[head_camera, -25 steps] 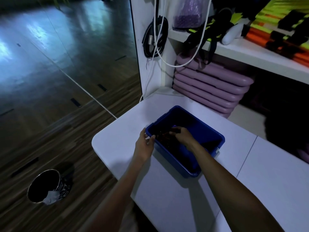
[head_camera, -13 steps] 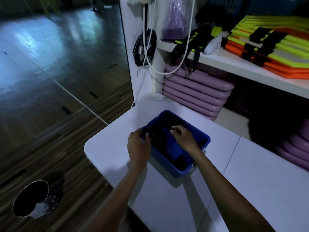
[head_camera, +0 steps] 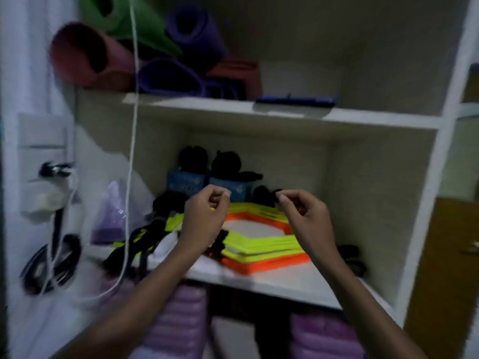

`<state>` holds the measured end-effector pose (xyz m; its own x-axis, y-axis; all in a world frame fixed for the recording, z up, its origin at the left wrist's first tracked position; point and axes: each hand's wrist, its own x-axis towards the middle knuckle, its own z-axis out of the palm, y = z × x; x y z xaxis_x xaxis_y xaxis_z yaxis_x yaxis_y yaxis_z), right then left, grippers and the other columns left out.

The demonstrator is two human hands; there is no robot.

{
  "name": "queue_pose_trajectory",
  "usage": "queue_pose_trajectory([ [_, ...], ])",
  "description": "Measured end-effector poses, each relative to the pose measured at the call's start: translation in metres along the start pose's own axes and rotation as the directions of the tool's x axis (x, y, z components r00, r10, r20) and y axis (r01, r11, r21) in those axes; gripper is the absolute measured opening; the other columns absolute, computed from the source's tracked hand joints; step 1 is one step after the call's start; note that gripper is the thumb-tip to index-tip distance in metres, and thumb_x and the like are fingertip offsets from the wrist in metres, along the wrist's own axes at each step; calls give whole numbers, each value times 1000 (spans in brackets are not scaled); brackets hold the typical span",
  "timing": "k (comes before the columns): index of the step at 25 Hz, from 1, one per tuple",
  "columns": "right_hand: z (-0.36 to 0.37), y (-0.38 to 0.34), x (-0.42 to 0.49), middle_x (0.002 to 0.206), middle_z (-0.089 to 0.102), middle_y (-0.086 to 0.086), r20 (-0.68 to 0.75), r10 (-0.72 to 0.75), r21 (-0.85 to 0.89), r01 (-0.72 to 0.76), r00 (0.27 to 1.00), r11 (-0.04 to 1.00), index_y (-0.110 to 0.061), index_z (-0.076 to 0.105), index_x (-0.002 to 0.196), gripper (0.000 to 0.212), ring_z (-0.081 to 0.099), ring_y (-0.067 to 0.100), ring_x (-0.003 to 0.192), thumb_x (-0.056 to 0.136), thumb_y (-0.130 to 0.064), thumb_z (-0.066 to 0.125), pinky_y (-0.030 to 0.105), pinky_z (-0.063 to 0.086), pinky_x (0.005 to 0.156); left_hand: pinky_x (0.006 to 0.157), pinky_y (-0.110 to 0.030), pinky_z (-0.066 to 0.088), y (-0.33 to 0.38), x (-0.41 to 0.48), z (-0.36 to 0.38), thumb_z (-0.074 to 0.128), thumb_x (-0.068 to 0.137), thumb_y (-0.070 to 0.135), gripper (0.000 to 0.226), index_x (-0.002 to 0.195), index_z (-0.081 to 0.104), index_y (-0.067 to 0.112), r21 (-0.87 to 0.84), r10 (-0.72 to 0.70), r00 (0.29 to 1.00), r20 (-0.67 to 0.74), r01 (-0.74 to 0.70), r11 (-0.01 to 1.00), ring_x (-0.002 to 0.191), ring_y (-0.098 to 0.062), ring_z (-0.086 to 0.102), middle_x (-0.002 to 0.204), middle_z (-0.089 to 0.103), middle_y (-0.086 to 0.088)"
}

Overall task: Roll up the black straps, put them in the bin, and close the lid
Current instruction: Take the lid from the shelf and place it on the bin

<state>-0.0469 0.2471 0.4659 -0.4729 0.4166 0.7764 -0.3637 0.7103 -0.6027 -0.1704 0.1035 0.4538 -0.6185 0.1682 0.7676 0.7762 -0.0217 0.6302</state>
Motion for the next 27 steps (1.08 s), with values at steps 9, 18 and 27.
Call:
queue_pose_trajectory([
  [9,-124,-24,246,136,48,16,60,-67,-641,90,996,762,-13,42,138,53,52,30,120,88,-24,57,39,44,100,108,-49,27,111,223,110,44,92,35,56,144,29,20,668,170,964,204,-264,696,140,-26,24,156,20,-4],
  [18,-92,3,245,120,56,17,61,36,-468,-3,998,884,-7,57,121,46,50,30,118,87,-38,59,36,43,96,100,-36,39,80,227,118,52,92,32,36,118,58,7,424,162,974,158,-215,880,113,-32,50,122,51,-17],
  [27,-84,35,189,111,63,13,-227,342,380,-240,912,893,-6,51,124,40,63,27,94,85,2,58,41,55,84,86,-33,46,65,178,93,63,87,22,46,129,47,13,154,30,999,24,-34,988,107,-29,57,128,51,-15],
])
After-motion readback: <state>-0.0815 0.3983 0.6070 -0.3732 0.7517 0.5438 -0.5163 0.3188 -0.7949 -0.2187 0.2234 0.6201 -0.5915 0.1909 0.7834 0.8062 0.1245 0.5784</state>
